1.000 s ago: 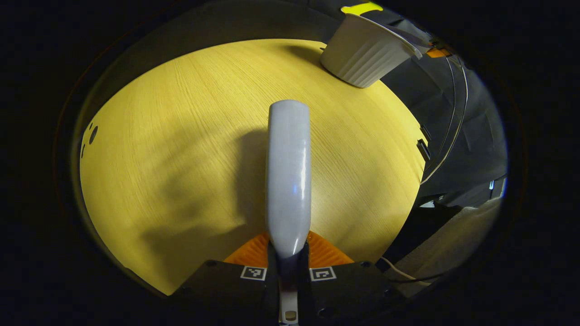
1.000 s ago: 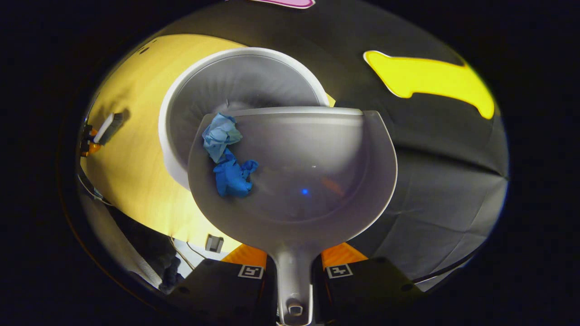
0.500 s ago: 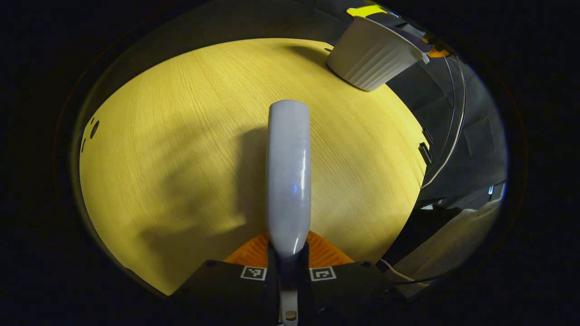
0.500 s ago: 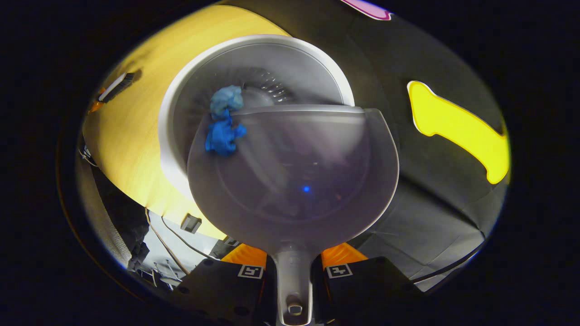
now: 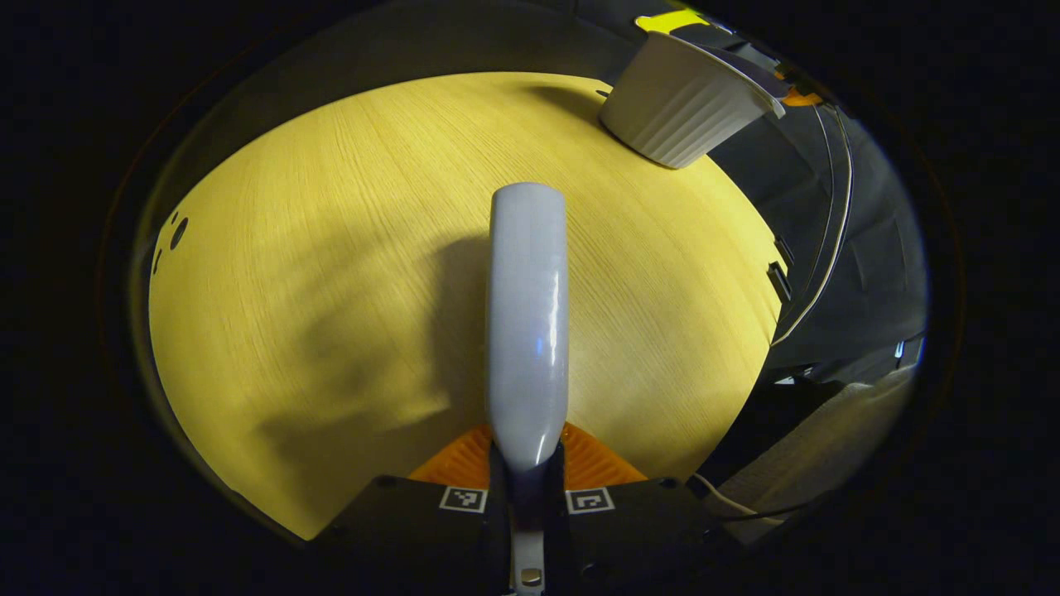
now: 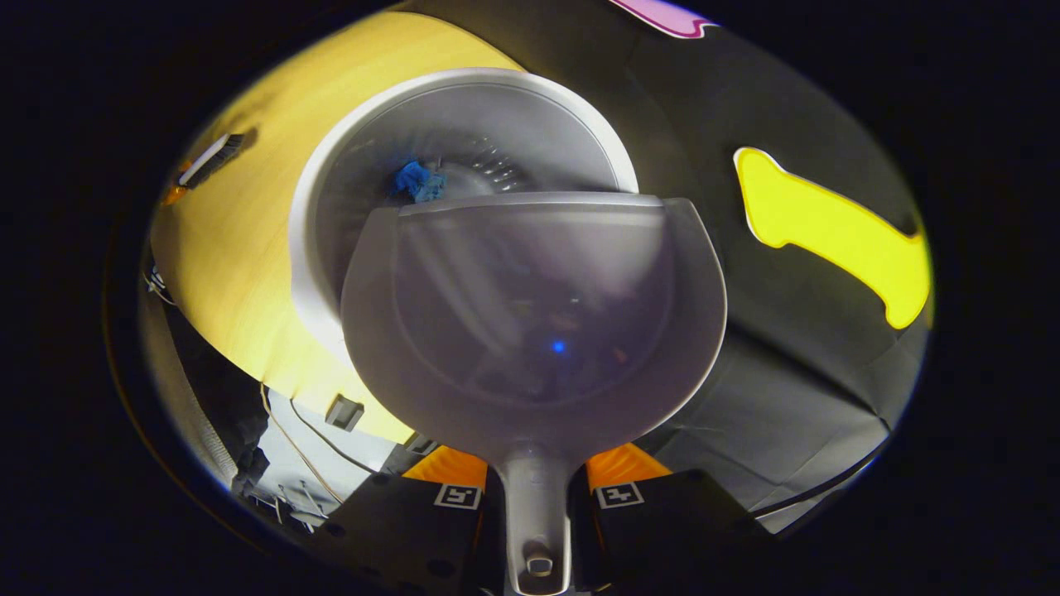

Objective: Pick up the small broom and dustpan from the desktop, sweep the trash into the dustpan with the broom, and then empty the trash into the garbage bin.

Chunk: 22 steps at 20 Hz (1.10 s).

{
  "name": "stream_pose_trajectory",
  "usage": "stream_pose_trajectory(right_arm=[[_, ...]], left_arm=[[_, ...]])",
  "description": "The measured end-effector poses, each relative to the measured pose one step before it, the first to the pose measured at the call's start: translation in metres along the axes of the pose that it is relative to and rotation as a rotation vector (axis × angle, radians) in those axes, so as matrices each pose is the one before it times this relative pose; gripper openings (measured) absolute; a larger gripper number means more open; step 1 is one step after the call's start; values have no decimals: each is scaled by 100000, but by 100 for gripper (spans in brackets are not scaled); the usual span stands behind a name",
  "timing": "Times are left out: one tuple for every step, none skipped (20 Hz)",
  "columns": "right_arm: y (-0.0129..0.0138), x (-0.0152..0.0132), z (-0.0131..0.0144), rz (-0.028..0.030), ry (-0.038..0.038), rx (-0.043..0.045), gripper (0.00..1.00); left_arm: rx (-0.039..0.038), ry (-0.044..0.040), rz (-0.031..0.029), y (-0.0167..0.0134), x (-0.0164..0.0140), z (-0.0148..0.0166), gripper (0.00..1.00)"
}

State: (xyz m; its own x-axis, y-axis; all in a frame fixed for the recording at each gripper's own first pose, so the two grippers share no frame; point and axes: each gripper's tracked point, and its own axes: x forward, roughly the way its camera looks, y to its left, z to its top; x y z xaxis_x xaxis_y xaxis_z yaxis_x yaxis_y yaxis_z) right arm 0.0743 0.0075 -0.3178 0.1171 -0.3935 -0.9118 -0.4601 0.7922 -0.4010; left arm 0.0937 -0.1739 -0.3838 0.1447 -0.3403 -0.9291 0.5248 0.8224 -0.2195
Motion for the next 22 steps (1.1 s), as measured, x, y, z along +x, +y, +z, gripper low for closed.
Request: stream_pose_trajectory(right_arm=[[207,-2,69,93,-1439,2483,35],[367,249,171,140,-1954,2894,35],[332,235,53,482,-2230,3513,35],[526,175,250,772,-2713,4529,35],[554,163,232,990,-3328,4952,35],[361,-65,154,1353,-2248,4592,35],[349,23,-73,322,-2191,4069,35],[95,-52,-35,206,-1360,3216,35],[158,-112,-267,284,-1707,2588,35],[23,-261,-283,412,-2289,3978,35],[345,-171,-333,1547,-2500,4068,35],[336,-19,-759,1801,-2663,3679,35],[173,29,-520,807,-2422,1838,35],[-243,64,191,464,-2313,1366,35],[71,-50,70,696,-2971,1767,35],[-15,-141,-144,1035,-3564,3044,35],[457,-111,-119,2128,-3337,3320,35],[825,-221,370,2432,-2728,2499,35],[681,-194,68,1968,-2168,1408,35],[762,-643,-64,1319,-2008,474,35],[862,-443,-268,1348,-1612,720,35],[1116,-161,-271,1871,-1649,941,35]], left_arm=[[-2,-136,69,-110,-47,60,20],[20,-199,232,71,124,-33,24],[-33,-73,386,-50,-22,28,24],[1,-174,347,-2,51,-30,20],[20,-54,209,-146,-3,26,20],[159,-131,231,64,-13,-19,20],[165,-62,242,-84,-64,58,20],[389,-286,211,59,-55,66,20],[409,-443,123,-21,-22,60,20],[63,-341,231,-1,12,43,20],[-480,-148,483,-65,20,-14,20],[-568,-110,333,-131,57,-21,20],[-404,192,192,-139,16,-39,20],[-65,-65,200,36,33,94,20],[-271,68,520,-36,75,7,20],[-382,-277,530,-84,29,35,20],[-751,-376,396,-186,34,76,20],[-852,-361,115,-137,-26,-49,20],[-642,-72,-16,-133,22,-67,20],[-353,-48,40,72,19,-32,20],[-228,126,472,21,-4,18,20],[-414,-57,633,-94,110,-2,20]])
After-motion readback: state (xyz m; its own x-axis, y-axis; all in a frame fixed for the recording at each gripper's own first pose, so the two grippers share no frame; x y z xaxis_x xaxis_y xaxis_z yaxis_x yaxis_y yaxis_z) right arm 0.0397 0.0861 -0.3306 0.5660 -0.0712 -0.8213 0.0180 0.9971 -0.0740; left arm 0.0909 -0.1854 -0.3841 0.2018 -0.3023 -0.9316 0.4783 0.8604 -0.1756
